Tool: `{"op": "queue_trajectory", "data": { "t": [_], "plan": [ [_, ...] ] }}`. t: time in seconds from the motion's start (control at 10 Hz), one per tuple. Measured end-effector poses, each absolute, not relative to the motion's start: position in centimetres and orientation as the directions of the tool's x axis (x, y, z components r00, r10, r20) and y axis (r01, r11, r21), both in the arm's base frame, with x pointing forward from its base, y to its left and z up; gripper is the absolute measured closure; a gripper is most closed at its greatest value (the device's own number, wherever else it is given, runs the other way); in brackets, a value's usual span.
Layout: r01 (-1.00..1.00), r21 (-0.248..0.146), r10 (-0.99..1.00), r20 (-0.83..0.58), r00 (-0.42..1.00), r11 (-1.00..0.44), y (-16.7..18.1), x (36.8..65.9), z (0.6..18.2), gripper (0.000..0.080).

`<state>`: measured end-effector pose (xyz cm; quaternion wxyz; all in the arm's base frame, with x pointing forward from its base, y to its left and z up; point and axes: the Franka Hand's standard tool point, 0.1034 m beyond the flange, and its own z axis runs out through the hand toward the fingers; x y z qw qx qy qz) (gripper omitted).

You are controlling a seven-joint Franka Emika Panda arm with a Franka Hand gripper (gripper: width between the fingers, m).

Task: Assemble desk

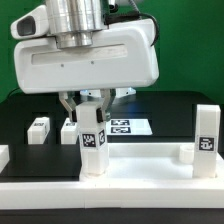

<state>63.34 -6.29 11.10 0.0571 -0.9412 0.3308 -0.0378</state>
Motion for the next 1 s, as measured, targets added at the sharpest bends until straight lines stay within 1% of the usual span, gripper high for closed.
{"op": "queue_trajectory", "data": {
  "t": [0.1, 0.2, 0.3, 0.4, 0.5, 0.6, 0.8, 0.9, 1.0],
  "plan": [
    [-0.74, -0.129, -0.747, 0.009, 0.665, -0.66, -6.26, 63.22, 11.07, 0.0511],
    [-0.819, -0.126, -0.825, -0.016, 0.565, -0.559, -6.12, 63.13, 11.05, 0.0511],
    [-0.923, -0.127, -0.925, -0.062, 0.374, -0.364, -6.11, 63.02, 10.99, 0.0511],
    [-0.968, -0.126, -0.967, -0.105, 0.231, -0.217, -6.24, 63.0, 10.97, 0.0509],
    [-0.983, -0.129, -0.979, -0.136, 0.149, -0.132, -6.41, 62.94, 10.93, 0.0509],
    [-0.991, -0.119, -0.986, -0.144, 0.083, -0.066, -6.21, 62.94, 10.92, 0.0509],
    [-0.991, -0.118, -0.986, -0.143, 0.084, -0.067, -6.19, 62.91, 10.85, 0.0509],
    [-0.986, -0.123, -0.983, -0.138, 0.125, -0.108, -6.18, 62.9, 10.83, 0.0332],
    [-0.947, -0.135, -0.947, -0.103, 0.305, -0.29, -5.97, 62.87, 10.78, 0.0215]
  ]
}}
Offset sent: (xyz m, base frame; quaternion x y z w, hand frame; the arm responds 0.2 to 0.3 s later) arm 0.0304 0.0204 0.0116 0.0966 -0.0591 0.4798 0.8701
